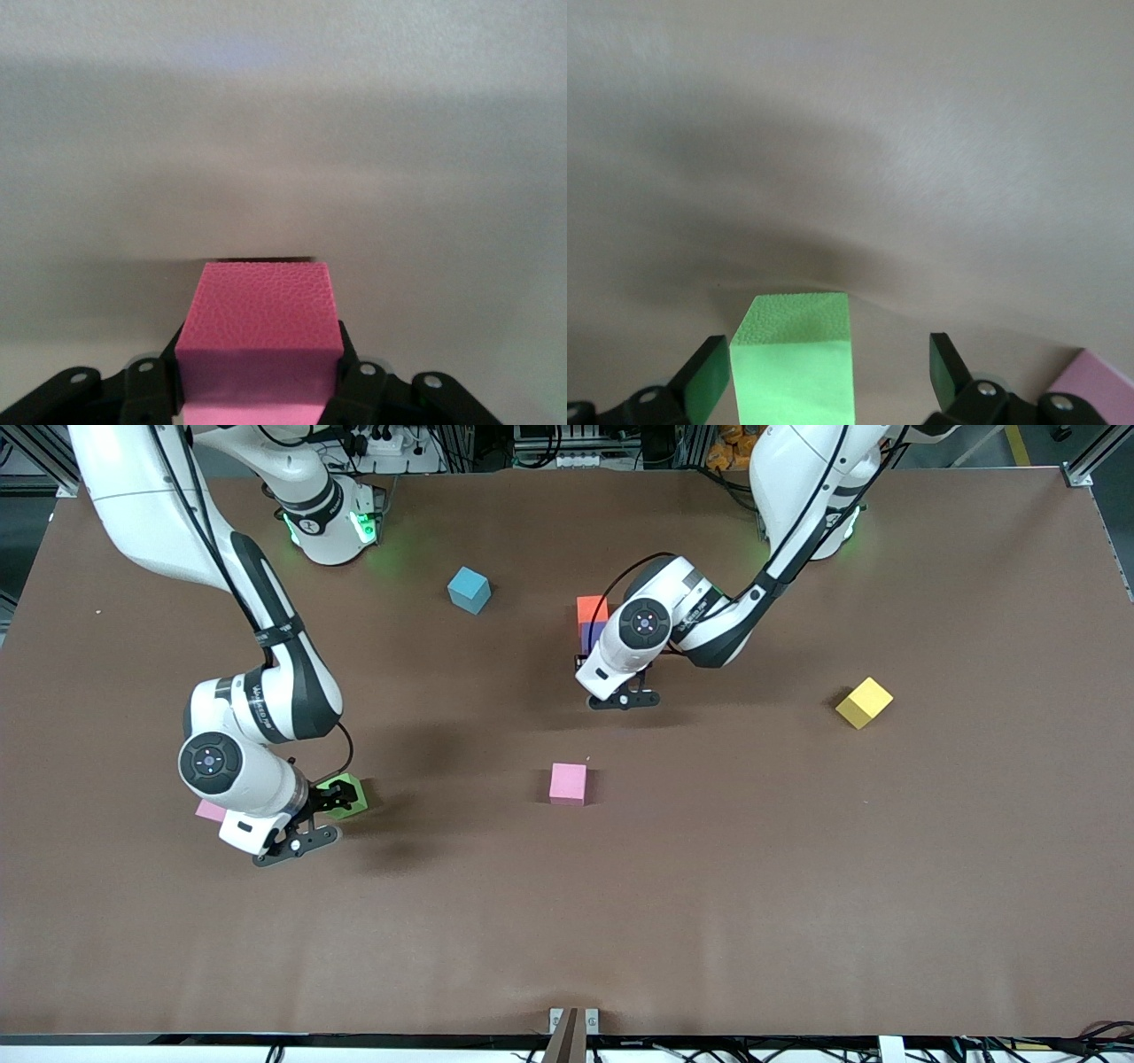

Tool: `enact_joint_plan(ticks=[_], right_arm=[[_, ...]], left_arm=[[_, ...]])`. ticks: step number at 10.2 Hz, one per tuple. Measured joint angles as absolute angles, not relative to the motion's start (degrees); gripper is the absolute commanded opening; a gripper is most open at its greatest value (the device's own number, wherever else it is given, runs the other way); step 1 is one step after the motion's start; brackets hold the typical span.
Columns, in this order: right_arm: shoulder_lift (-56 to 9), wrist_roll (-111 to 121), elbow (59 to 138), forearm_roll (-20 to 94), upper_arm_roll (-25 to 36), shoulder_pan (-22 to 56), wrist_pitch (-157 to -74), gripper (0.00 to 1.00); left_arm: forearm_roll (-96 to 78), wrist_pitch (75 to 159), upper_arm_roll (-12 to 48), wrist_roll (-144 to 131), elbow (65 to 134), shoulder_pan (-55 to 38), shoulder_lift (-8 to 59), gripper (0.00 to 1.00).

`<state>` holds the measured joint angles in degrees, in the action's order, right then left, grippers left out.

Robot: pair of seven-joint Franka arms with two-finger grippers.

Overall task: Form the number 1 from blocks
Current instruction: 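Place the magenta block after the purple block with the left gripper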

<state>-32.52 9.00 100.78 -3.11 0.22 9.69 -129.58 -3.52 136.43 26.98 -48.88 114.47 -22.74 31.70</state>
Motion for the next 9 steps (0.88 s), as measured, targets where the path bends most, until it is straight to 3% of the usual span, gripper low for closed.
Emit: enact_joint_plan(ticks=[2,9], right_arm=[[-32.59,9.04,104.52,-1.89,-0.45,9.79,-133.60,1.00],[-32.48,9.87,108.66,-1.55,-0.48,9.71,-137.44,0.97]], left_arm=[[-3.52,136.44,26.98,-49.51,114.47,-23.32,31.71,1.00],[-0.75,137.34,26.53,-48.69,110.20,-20.44,30.49,1.00]])
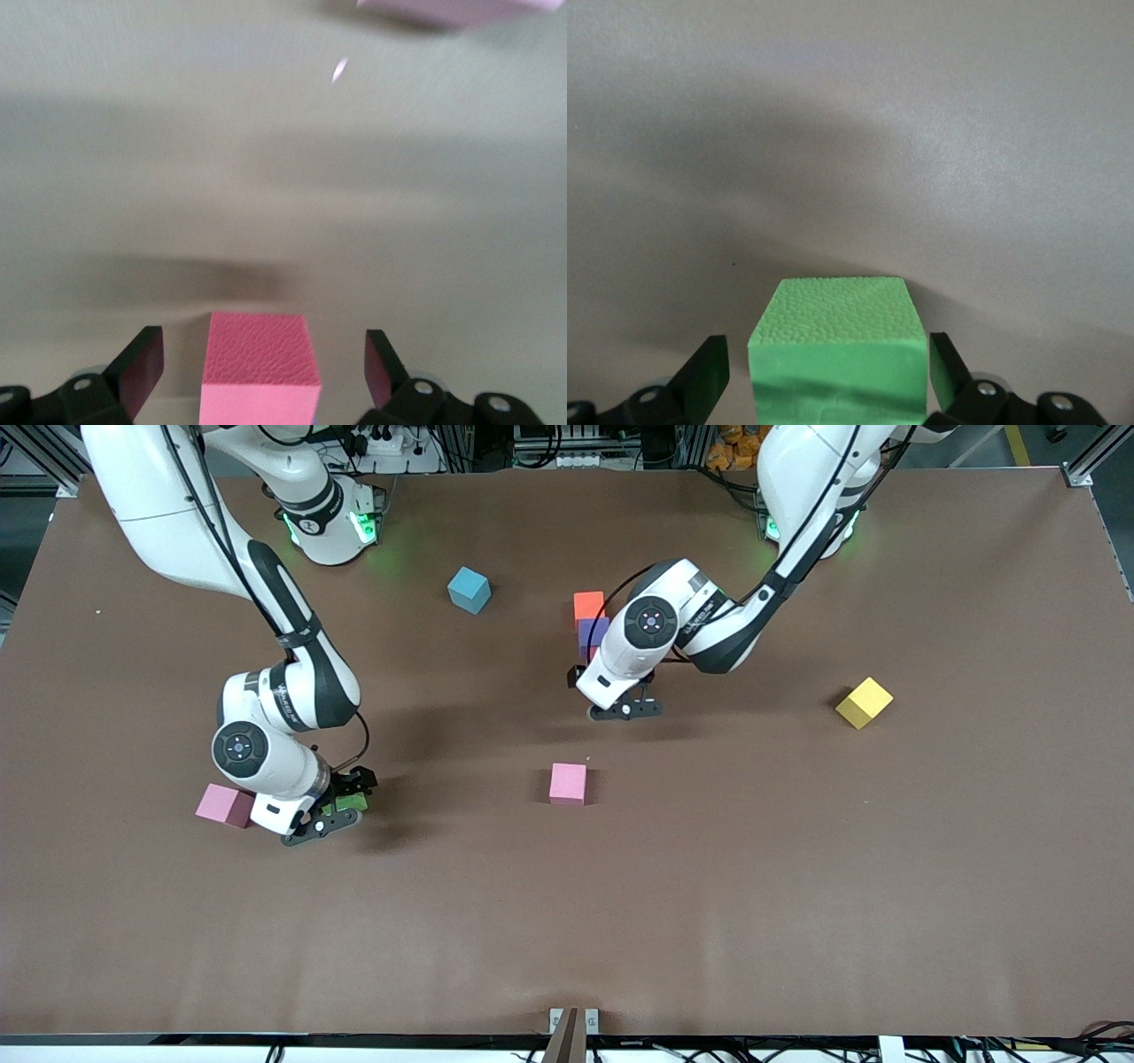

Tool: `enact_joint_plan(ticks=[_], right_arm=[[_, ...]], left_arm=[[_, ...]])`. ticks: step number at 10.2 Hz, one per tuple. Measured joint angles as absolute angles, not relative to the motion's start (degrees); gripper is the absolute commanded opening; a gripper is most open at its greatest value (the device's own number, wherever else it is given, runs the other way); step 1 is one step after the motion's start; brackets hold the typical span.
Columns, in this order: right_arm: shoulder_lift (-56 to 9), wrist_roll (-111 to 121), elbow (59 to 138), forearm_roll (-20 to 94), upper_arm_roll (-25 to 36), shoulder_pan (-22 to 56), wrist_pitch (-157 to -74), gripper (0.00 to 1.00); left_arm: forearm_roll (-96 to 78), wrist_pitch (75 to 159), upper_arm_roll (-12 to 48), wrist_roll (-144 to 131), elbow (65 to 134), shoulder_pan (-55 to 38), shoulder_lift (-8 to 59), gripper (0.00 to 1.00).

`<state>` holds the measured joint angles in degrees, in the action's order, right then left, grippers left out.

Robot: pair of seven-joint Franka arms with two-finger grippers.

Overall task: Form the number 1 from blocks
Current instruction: 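Place the magenta block after the purple block with the left gripper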

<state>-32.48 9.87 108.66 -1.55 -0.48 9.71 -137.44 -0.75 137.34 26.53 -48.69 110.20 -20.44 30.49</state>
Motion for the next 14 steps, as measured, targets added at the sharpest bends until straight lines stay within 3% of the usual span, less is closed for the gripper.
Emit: enact_joint_plan(ticks=[1,2,9,14], right_arm=[[-32.22,9.89,109.41,-1.55,-0.47,9.71,-137.80,0.28],[-31.86,9.90,110.34,-1.55,-0.44,9.69,-138.56,0.00],[-28.38,9.31,111.88,-1.37,-0.97,12.54,-138.78,0.00],[-27.17,7.94,110.60,-1.14,-1.06,12.48,-138.05,0.00]], left_arm=[[-0.45,137.36,26.52,-47.44,108.26,-19.75,30.18,1.00],[-0.41,137.35,26.49,-45.80,106.24,-19.27,30.18,1.00],[0.13,137.36,24.54,-37.64,93.02,-23.16,41.22,1.00],[0.14,137.34,20.11,-37.57,87.71,-25.25,44.07,1.00]])
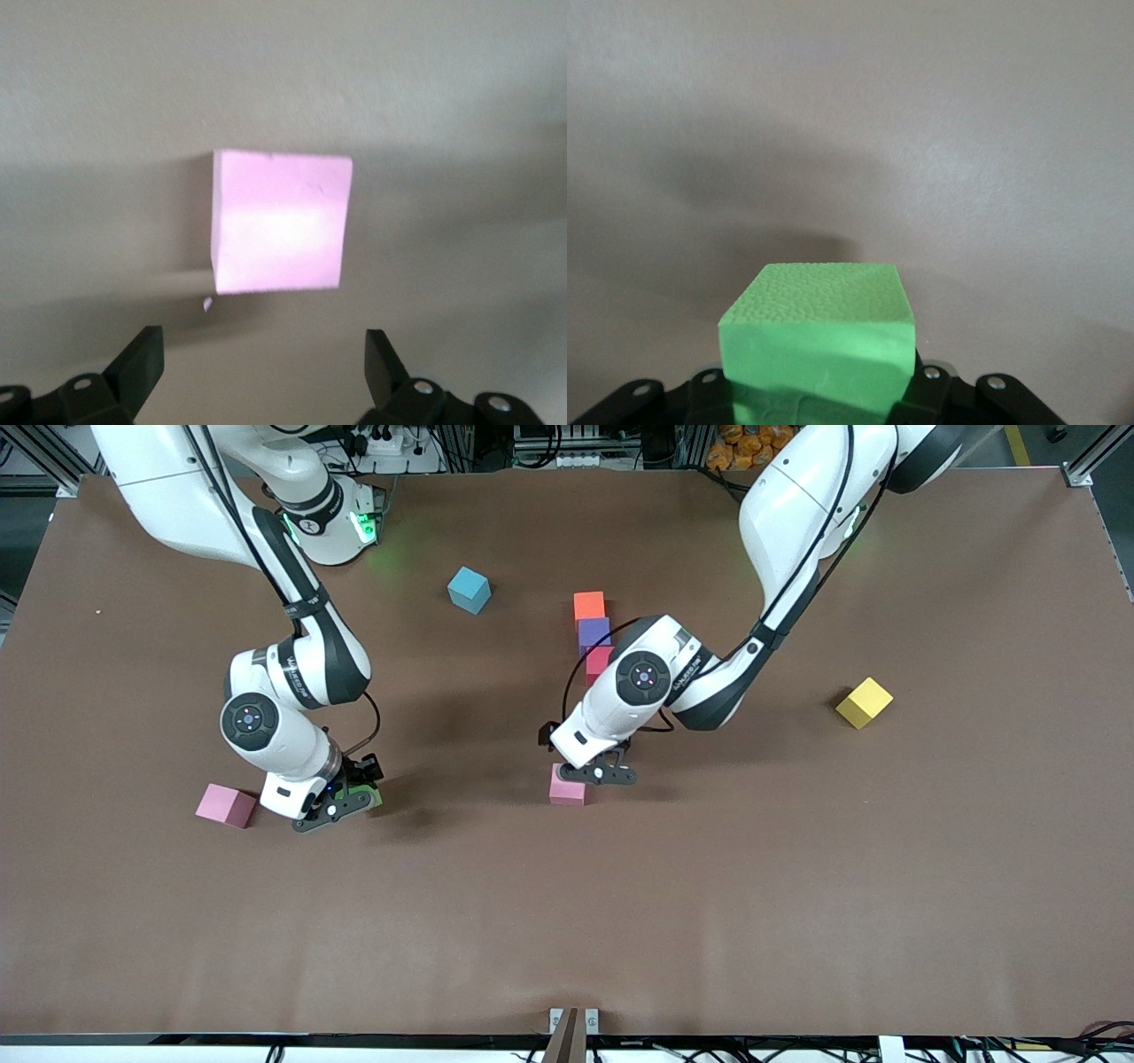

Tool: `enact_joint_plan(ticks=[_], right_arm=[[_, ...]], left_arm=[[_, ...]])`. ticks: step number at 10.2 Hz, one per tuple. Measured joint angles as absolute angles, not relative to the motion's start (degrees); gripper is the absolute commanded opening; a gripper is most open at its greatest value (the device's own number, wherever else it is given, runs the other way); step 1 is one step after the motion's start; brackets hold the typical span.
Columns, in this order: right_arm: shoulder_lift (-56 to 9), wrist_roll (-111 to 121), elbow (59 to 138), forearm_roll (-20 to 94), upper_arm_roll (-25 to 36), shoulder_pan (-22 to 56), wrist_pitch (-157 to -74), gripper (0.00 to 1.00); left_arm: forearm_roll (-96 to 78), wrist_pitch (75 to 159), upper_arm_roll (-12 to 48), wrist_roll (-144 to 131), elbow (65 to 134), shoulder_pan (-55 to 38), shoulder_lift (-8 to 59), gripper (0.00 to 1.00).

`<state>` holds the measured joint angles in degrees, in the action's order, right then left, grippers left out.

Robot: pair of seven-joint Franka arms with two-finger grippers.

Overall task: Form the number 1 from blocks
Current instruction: 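Place the magenta block after the purple block with the left gripper, then place green after magenta with the right gripper while the left gripper withdraws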

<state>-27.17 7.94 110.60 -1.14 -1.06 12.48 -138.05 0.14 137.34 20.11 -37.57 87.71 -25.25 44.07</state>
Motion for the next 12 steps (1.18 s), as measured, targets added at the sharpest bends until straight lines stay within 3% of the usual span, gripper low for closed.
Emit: enact_joint_plan(ticks=[9,12], right_arm=[[-26.84,2.75,104.79,-1.11,-2.43,13.23,-133.19,0.00],[-26.80,2.71,104.66,-1.10,-2.39,13.20,-132.87,0.00]], left_arm=[[1.82,136.84,17.44,-37.48,84.78,-26.85,45.18,1.00],[3.05,135.13,17.01,-26.39,90.41,-21.65,40.60,1.00]])
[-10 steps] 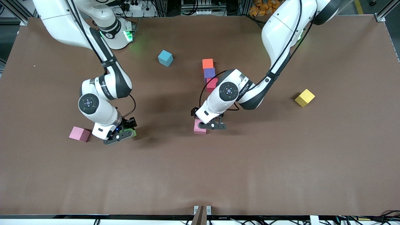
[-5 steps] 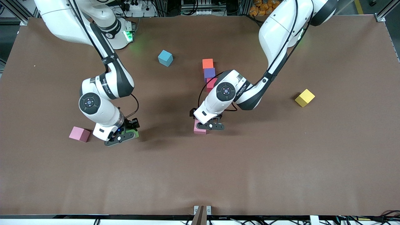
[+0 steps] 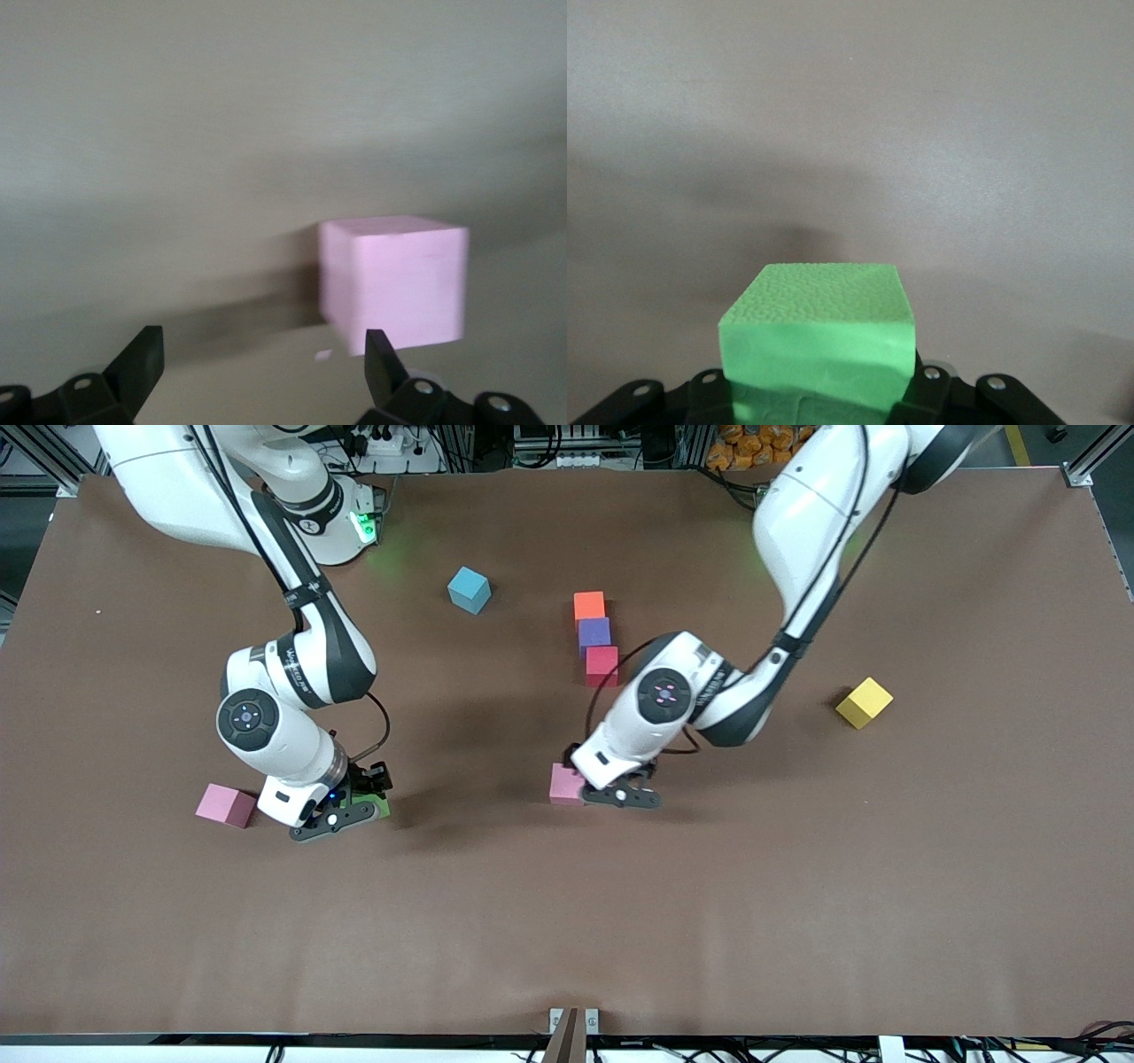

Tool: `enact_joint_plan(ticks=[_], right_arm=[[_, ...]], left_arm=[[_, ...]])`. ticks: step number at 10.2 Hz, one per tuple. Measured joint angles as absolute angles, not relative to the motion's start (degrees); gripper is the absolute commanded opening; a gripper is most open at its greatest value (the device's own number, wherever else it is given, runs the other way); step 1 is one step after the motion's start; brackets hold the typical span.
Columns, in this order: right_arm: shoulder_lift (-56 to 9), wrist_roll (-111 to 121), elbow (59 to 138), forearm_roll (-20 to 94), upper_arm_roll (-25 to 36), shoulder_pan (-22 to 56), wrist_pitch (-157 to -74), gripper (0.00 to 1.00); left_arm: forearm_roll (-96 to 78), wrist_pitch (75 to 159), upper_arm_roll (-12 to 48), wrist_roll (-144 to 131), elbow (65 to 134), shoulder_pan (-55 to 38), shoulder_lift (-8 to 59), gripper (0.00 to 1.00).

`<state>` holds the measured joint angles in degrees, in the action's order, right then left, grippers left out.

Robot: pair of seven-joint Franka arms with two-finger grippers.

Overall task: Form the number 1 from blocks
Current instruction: 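Place green after magenta with the right gripper while the left gripper withdraws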

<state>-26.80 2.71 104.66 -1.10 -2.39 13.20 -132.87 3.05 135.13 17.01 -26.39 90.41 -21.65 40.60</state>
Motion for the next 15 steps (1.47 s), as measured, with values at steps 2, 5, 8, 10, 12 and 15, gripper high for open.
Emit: enact_joint_plan(ticks=[2,5,8,10,12,15], right_arm=[[-26.76,1.11,104.54,-1.02,-2.50,13.45,-132.83,0.00],[-26.69,-6.54,104.21,-0.95,-2.84,18.33,-132.71,0.00],[-26.67,-18.79,101.00,-0.94,-3.14,27.81,-129.66,0.00],[-27.85,-27.11,98.59,-0.92,-3.21,34.67,-128.85,0.00],[-32.54,-35.70,94.00,-0.93,-3.20,41.44,-128.69,0.00],[-41.92,-42.29,85.98,-0.95,-3.09,46.82,-128.71,0.00]], left_arm=[[3.08,134.57,17.06,-17.02,97.35,-17.49,34.22,1.00],[3.10,131.66,17.01,-8.76,110.04,-11.97,22.95,1.00],[3.32,129.10,16.86,-3.75,121.65,-3.87,11.55,1.00],[3.33,127.24,16.76,0.62,124.21,1.86,7.67,1.00],[3.37,125.27,16.75,2.93,124.49,6.57,5.47,1.00],[3.38,123.94,16.77,4.27,125.86,10.14,4.54,1.00]])
